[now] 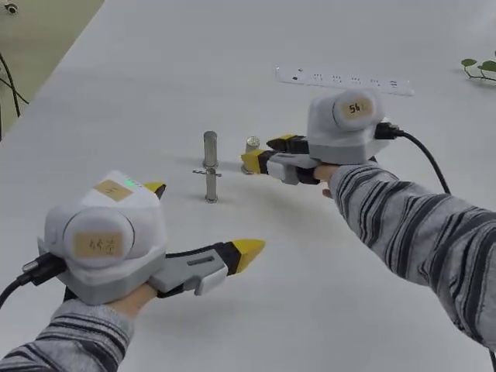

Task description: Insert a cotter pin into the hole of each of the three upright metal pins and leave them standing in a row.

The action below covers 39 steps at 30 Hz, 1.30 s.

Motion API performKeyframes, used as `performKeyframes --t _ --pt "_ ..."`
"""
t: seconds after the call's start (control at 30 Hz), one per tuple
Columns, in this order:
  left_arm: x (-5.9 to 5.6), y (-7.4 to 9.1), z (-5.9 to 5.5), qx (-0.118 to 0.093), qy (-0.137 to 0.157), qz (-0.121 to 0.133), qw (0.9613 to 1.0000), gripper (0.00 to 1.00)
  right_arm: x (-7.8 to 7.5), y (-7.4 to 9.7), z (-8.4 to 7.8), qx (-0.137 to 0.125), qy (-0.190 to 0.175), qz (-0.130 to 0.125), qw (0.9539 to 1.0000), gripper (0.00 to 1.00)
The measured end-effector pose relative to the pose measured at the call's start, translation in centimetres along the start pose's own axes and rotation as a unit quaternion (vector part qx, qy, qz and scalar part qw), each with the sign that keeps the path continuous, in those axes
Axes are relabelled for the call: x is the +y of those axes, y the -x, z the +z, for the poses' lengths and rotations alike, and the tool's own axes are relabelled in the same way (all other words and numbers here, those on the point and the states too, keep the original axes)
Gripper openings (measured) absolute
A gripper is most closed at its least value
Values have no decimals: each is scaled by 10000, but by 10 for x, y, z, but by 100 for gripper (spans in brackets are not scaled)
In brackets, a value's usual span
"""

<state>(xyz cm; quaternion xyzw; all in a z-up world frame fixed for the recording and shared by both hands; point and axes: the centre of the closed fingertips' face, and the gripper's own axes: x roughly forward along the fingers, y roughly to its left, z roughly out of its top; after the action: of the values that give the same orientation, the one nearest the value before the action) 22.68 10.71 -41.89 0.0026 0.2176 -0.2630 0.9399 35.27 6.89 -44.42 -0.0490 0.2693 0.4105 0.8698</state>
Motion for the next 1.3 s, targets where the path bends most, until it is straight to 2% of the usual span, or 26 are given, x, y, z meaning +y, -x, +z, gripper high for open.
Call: performKeyframes --t 0.13,0.3,0.63,0.77,0.83,0.93,1.0,1.13,1.2,1.3 --pt "-1 3 5 -99 10 -4 10000 94 0 -9 -3 46 -145 12 9999 19" --pt "0 5 2 -58 -12 11 10000 94 -5 -18 -7 105 -195 -51 9997 11" --pt "-1 5 -2 10 -1 19 10000 93 -5 -17 -6 16 -316 -268 9991 10" --pt "-2 5 -1 18 -63 34 10000 92 -10 -16 -3 71 -60 -478 9988 9" --pt "-1 6 -1 16 -72 60 10000 92 -11 -17 -2 76 -71 -542 9985 8" --pt "2 6 -1 17 -73 98 9999 92 -10 -13 3 -32 -54 -595 9982 8" --pt "5 6 0 -6 -72 149 9999 91 -3 -7 8 -47 125 -587 9982 8" --pt "8 6 2 -47 -49 193 9998 91 -3 1 11 -163 64 -594 9981 8" --pt "9 6 3 -65 -43 208 9998 91 1 8 11 -165 198 -609 9978 8" --pt "10 6 5 -91 -50 224 9997 91 7 21 10 -235 177 -597 9978 8"
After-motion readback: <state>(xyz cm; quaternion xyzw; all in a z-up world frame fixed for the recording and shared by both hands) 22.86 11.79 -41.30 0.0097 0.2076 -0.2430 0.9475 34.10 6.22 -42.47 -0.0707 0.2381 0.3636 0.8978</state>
